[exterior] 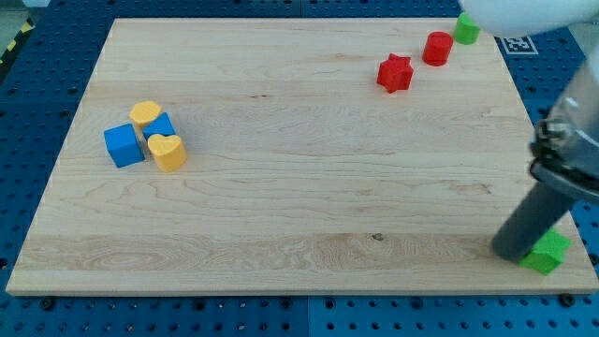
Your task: Move the red star towards the green star
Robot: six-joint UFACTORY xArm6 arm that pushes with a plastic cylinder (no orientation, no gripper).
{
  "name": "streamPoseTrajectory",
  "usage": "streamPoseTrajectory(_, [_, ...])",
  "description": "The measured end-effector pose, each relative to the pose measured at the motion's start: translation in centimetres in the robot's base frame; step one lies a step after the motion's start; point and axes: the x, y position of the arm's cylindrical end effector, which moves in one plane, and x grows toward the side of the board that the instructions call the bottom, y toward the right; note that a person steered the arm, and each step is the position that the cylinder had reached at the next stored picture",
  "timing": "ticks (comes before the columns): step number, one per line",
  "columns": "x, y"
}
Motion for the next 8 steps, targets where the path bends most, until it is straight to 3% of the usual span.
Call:
streamPoseTrajectory(1, [-0.1,2.6])
streamPoseTrajectory(2, [-3.6,-1.3])
streamPoseTrajectory(5, [-24.0,-22.5])
streamPoseTrajectory(6, [-28.9,-19.0])
streamPoseTrajectory(8, [-29.2,-10.3])
